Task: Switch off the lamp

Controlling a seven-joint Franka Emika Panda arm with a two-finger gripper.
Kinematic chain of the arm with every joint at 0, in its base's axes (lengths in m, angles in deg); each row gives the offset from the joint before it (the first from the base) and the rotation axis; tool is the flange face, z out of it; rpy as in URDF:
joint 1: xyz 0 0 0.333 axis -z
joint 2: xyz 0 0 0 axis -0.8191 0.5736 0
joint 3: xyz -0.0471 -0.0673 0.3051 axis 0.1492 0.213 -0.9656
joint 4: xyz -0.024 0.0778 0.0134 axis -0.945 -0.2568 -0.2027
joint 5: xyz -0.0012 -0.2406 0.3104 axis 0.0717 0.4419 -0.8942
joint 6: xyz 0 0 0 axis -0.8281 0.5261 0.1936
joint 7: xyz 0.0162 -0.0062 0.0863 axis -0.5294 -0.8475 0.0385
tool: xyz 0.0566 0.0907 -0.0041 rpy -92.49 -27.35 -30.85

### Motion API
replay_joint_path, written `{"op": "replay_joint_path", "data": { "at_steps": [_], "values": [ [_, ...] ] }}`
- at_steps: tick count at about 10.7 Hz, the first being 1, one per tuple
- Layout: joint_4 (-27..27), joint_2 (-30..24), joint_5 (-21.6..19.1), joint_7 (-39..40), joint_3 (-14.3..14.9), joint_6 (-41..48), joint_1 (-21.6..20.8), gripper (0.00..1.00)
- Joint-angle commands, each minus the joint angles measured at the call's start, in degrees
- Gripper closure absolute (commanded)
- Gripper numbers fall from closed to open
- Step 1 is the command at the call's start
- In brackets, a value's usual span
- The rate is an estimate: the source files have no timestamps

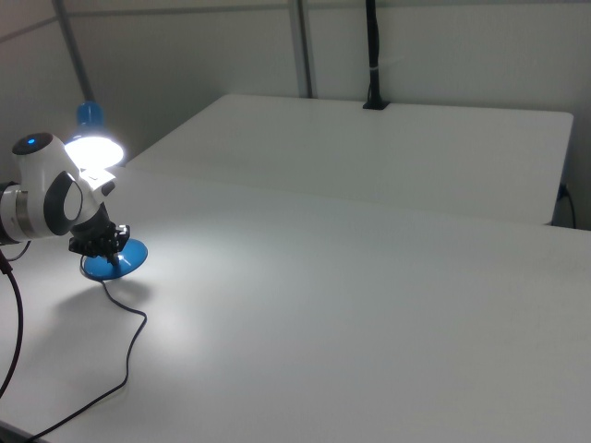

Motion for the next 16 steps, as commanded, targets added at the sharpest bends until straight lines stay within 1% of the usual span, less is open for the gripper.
{"op": "replay_joint_path", "data": {
  "at_steps": [1,6,12,16],
  "values": [
    [0.0,0.2,-1.0,2.0,-1.8,-2.0,1.2,1.00],
    [-0.2,0.2,-1.0,2.0,-2.0,-1.9,1.1,1.00],
    [-1.3,2.6,-1.0,2.6,-2.9,-2.1,1.2,1.00],
    [-0.1,2.1,-1.0,1.6,-2.9,-0.4,1.3,1.00]
  ]
}}
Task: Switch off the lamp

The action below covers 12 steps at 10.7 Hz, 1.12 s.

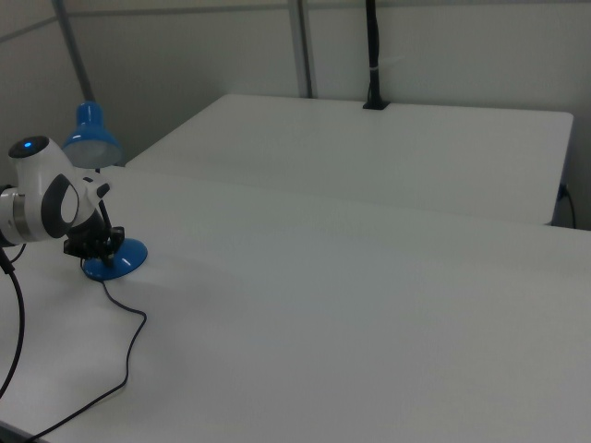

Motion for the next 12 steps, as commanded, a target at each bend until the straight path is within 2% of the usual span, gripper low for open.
{"op": "replay_joint_path", "data": {
  "at_steps": [1,3,5,8,10,12],
  "values": [
    [0.2,0.8,-0.9,0.1,-0.9,4.2,1.0,1.00],
    [-0.1,-1.7,-0.9,-2.9,-0.9,11.0,3.1,1.00],
    [-1.5,-5.2,-0.9,-6.2,-0.7,21.9,6.0,1.00],
    [-5.2,-9.6,0.2,-18.0,-0.1,34.8,11.9,0.99],
    [-9.8,-12.3,0.2,-18.6,0.0,42.8,17.6,0.97],
    [-16.3,-12.6,0.2,-18.1,0.0,50.8,21.0,0.91]
  ]
}}
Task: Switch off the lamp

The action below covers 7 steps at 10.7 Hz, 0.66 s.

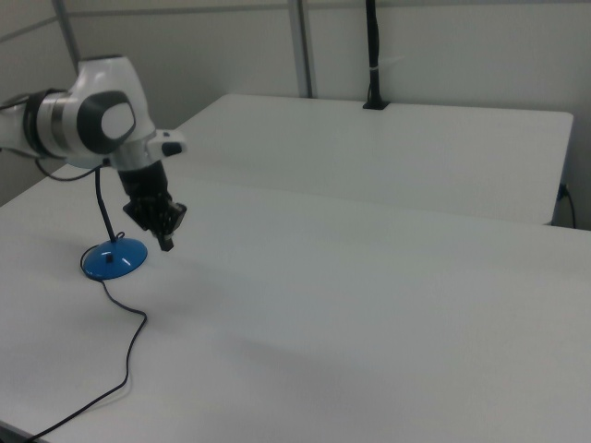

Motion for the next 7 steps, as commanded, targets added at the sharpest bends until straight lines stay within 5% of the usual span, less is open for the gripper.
{"op": "replay_joint_path", "data": {
  "at_steps": [1,4,6,7],
  "values": [
    [-8.7,-1.0,0.2,-1.3,-0.3,10.7,4.1,0.85],
    [-15.4,-1.1,1.7,-0.5,0.2,16.7,5.1,0.49],
    [-19.1,-1.1,2.0,0.7,1.6,19.7,5.2,0.09],
    [-19.3,-1.5,2.0,1.0,2.2,19.6,5.3,0.00]
  ]
}}
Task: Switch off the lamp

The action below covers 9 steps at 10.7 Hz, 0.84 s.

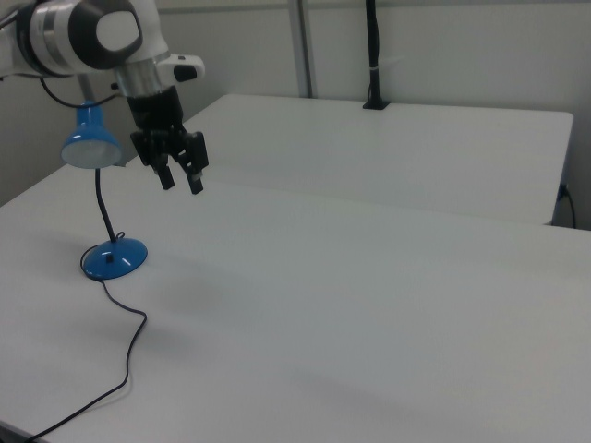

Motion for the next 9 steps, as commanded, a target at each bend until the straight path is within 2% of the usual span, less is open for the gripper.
{"op": "replay_joint_path", "data": {
  "at_steps": [1,3,9],
  "values": [
    [-2.7,-0.7,0.7,1.7,2.4,2.2,-0.1,0.00],
    [-2.8,-0.9,0.7,4.2,3.2,1.8,-0.1,0.00],
    [-2.8,-0.9,0.8,3.8,3.3,1.8,-0.1,0.00]
  ]
}}
